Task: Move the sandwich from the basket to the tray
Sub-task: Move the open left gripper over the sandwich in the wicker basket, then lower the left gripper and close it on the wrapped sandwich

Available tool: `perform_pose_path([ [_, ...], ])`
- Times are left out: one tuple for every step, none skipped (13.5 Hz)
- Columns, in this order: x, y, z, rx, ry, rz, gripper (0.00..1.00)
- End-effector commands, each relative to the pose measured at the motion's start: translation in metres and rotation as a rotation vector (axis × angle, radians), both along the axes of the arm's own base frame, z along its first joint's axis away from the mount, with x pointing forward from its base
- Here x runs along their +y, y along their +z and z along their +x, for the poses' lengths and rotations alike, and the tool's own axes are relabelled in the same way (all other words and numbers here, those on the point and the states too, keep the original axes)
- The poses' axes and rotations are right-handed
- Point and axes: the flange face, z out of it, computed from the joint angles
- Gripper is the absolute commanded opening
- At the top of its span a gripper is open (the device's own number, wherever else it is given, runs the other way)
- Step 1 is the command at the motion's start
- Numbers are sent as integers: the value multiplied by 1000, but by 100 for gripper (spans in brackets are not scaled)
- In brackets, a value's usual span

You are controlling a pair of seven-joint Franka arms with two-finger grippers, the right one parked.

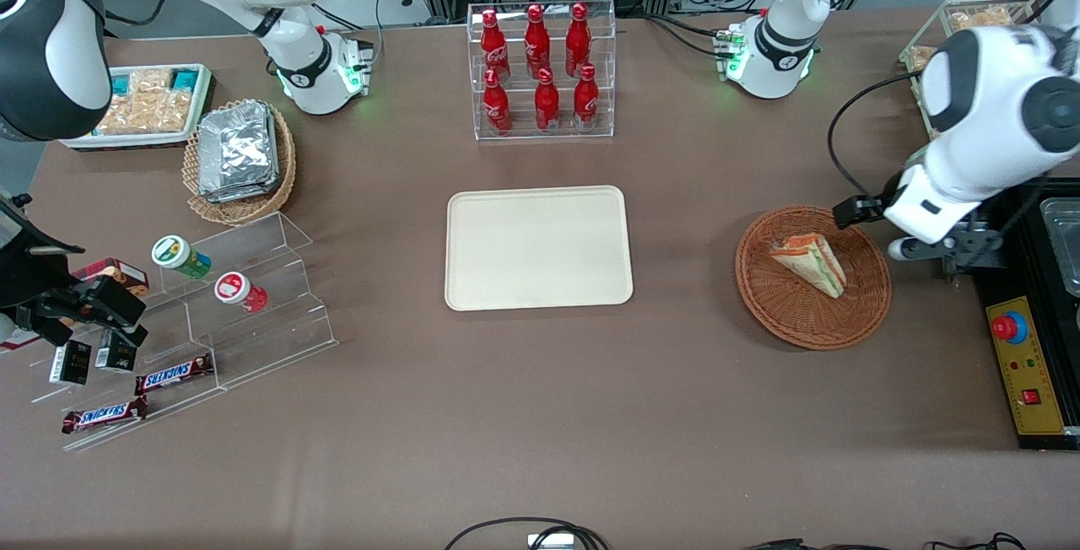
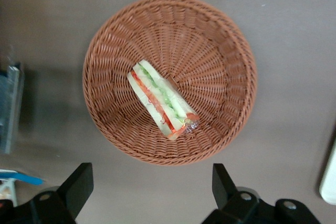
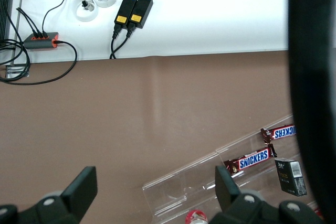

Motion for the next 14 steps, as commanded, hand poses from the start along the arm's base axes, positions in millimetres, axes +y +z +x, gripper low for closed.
perform_pose_path([
  [1,-19,-19,-30,115,27,100],
  [1,-27,-20,-29,144,28,100],
  [1,-38,-20,-29,175,30,100],
  [1,-49,-22,-40,218,31,100],
  [1,-59,-24,-61,260,31,100],
  [1,-68,-26,-77,304,30,100],
  [0,-76,-27,-89,339,29,100],
  [0,-81,-27,-100,369,28,100],
  [0,-88,-26,-102,392,27,100],
  [0,-94,-26,-104,413,27,100],
  [0,-98,-26,-113,435,25,100],
  [0,-102,-27,-118,453,24,100],
  [0,-107,-27,-119,470,23,100],
  [-1,-114,-27,-121,492,22,100],
])
